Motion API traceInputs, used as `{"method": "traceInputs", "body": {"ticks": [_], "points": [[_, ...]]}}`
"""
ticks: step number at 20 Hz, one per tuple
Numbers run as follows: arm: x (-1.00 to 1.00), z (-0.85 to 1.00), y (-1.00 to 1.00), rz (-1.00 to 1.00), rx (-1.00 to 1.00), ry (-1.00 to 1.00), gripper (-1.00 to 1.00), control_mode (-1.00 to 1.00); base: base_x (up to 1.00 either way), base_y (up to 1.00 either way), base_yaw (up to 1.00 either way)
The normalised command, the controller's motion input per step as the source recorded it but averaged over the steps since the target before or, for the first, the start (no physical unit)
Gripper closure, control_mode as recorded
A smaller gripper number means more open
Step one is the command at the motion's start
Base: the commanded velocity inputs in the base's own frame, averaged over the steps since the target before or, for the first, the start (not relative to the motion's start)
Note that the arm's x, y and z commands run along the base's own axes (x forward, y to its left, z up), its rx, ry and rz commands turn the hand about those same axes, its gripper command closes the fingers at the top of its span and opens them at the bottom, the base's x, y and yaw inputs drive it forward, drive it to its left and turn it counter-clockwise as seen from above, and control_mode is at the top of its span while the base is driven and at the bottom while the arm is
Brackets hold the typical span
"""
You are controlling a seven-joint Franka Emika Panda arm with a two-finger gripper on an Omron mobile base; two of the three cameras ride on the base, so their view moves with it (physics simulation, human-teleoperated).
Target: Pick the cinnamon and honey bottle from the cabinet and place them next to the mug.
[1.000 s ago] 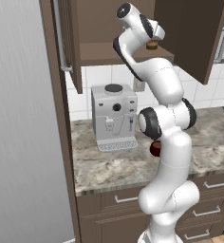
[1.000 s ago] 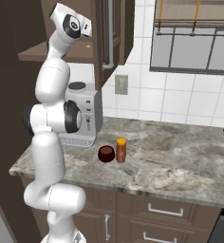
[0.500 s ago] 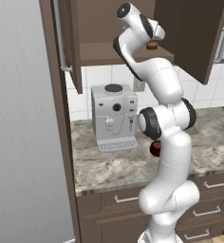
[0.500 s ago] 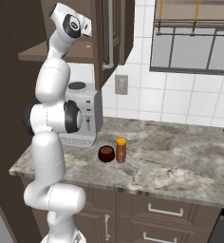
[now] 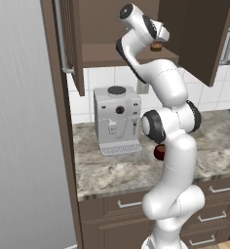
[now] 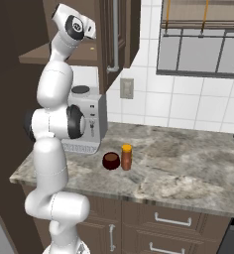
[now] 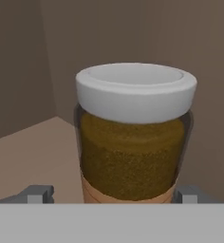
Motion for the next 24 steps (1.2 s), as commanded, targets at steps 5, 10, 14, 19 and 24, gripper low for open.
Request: {"method": "traceInputs", "body": {"ticks": [5,10,14,19,24], "points": [[0.00,0.00,0.00,0.00,0.00,0.00,1.00,-1.00,0.00,0.00,0.00],[0.00,0.00,-0.04,0.00,0.00,0.00,1.00,-1.00,0.00,0.00,0.00],[-0.07,0.00,-0.04,0.00,0.00,0.00,1.00,-1.00,0.00,0.00,0.00],[-0.52,0.00,0.06,0.00,0.00,-0.04,1.00,-1.00,0.00,0.00,0.00],[-0.62,0.00,0.28,0.04,0.00,-0.08,1.00,-1.00,0.00,0.00,0.00]]}}
